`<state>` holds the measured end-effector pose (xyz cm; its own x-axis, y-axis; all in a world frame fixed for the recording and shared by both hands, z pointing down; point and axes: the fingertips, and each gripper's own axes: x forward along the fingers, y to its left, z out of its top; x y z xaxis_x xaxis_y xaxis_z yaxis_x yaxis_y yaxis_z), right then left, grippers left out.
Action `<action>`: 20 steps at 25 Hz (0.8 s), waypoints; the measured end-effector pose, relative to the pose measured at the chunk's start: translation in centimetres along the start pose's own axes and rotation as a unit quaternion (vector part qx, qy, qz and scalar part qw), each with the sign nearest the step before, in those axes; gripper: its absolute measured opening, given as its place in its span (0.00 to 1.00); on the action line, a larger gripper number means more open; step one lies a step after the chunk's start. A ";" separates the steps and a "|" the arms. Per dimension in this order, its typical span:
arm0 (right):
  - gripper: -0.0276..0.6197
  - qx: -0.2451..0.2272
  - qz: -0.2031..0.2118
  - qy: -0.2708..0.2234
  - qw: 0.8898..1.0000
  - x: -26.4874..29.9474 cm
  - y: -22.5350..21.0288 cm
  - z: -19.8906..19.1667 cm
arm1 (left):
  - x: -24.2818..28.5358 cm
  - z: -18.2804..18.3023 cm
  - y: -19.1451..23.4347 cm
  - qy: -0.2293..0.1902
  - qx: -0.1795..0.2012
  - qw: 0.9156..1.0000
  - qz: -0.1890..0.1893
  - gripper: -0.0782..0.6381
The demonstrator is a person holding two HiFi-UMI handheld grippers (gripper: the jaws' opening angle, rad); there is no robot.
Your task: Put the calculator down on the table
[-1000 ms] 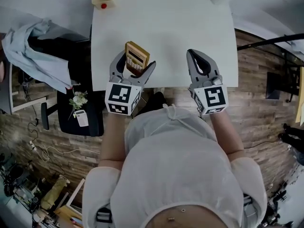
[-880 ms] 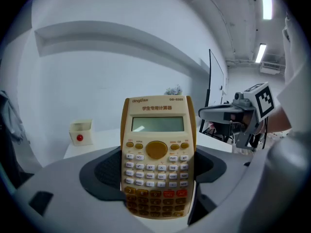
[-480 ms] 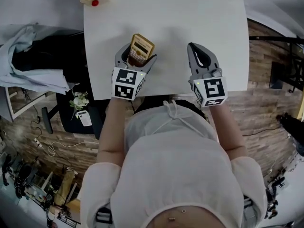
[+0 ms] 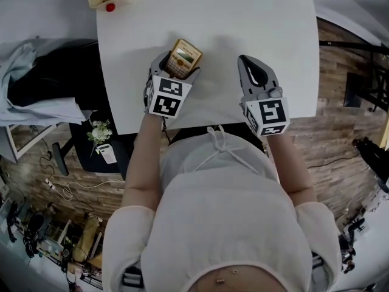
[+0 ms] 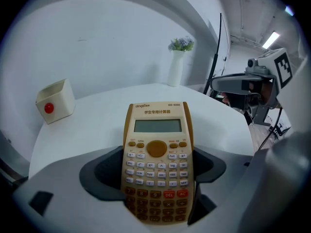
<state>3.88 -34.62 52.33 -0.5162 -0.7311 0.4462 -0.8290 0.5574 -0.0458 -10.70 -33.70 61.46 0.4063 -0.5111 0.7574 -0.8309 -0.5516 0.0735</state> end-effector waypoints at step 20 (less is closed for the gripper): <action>0.05 0.010 -0.022 -0.003 1.000 -0.3 -0.6 1.0 | 0.3 1.4 0.3 -0.008 -0.002 1.000 0.004 0.67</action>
<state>4.34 -35.16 51.35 -0.4796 -0.7571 0.4436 -0.8552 0.5165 -0.0431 -10.25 -34.94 60.78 0.4053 -0.5257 0.7479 -0.8358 -0.5446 0.0702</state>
